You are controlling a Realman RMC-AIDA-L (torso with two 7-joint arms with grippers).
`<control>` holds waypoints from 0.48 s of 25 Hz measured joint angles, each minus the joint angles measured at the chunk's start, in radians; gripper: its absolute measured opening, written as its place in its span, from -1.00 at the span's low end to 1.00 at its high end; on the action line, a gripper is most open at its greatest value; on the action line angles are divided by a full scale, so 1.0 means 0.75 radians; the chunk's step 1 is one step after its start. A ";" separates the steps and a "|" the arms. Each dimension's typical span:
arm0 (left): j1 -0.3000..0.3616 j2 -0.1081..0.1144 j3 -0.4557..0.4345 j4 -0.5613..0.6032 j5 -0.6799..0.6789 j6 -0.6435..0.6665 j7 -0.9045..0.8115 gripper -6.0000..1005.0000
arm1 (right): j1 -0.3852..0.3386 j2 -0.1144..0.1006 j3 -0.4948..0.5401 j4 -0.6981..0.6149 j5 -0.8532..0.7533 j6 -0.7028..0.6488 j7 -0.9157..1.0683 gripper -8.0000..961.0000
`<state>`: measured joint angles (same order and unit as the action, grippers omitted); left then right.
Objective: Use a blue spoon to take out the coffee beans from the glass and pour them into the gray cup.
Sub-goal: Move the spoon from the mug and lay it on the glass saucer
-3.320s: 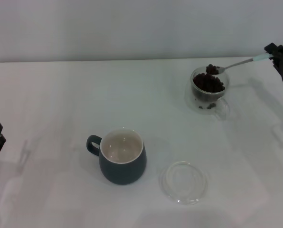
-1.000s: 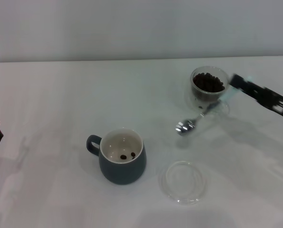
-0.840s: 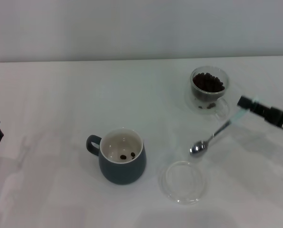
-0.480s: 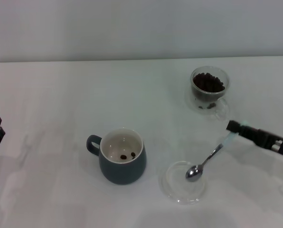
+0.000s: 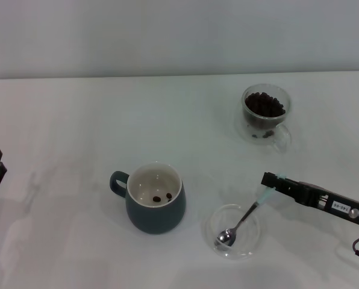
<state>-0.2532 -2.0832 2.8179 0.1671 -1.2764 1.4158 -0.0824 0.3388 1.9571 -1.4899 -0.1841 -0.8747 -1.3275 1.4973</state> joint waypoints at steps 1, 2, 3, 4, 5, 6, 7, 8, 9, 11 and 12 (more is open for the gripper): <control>0.001 0.000 0.000 0.000 0.000 0.000 -0.001 0.60 | 0.000 0.004 0.001 0.000 0.000 0.010 0.001 -0.36; 0.002 0.000 0.000 0.000 0.000 0.000 -0.001 0.60 | 0.000 0.006 0.001 0.000 0.000 0.024 0.004 -0.35; 0.002 0.000 0.000 0.000 0.000 0.000 -0.001 0.60 | 0.000 0.007 0.000 -0.001 0.000 0.034 0.007 -0.35; 0.002 0.000 0.000 0.000 0.000 0.000 -0.001 0.60 | 0.000 0.008 0.000 -0.001 0.000 0.043 0.011 -0.35; 0.003 0.000 0.000 -0.001 -0.001 0.000 -0.001 0.60 | 0.000 0.009 -0.001 -0.001 0.000 0.046 0.013 -0.35; 0.003 0.000 0.000 -0.001 -0.001 0.000 -0.001 0.60 | 0.000 0.009 -0.001 -0.001 0.000 0.048 0.014 -0.34; 0.003 0.000 0.000 -0.001 -0.001 0.001 -0.001 0.60 | 0.000 0.009 -0.002 -0.001 0.000 0.048 0.013 -0.34; 0.003 0.000 0.000 -0.001 -0.002 0.002 -0.002 0.60 | -0.002 0.009 -0.002 -0.003 0.000 0.048 0.010 -0.34; 0.003 0.000 0.000 -0.002 -0.002 0.003 -0.002 0.60 | -0.004 0.009 -0.001 -0.006 0.001 0.048 0.008 -0.34; 0.002 0.000 0.000 -0.004 -0.002 0.003 -0.002 0.60 | -0.013 0.006 0.021 -0.010 0.007 0.048 0.004 -0.33; 0.002 0.000 0.000 -0.005 -0.002 0.003 -0.001 0.60 | -0.017 0.002 0.036 -0.010 0.011 0.048 0.002 -0.33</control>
<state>-0.2520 -2.0832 2.8179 0.1636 -1.2781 1.4184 -0.0829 0.3257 1.9589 -1.4627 -0.1915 -0.8668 -1.2915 1.4989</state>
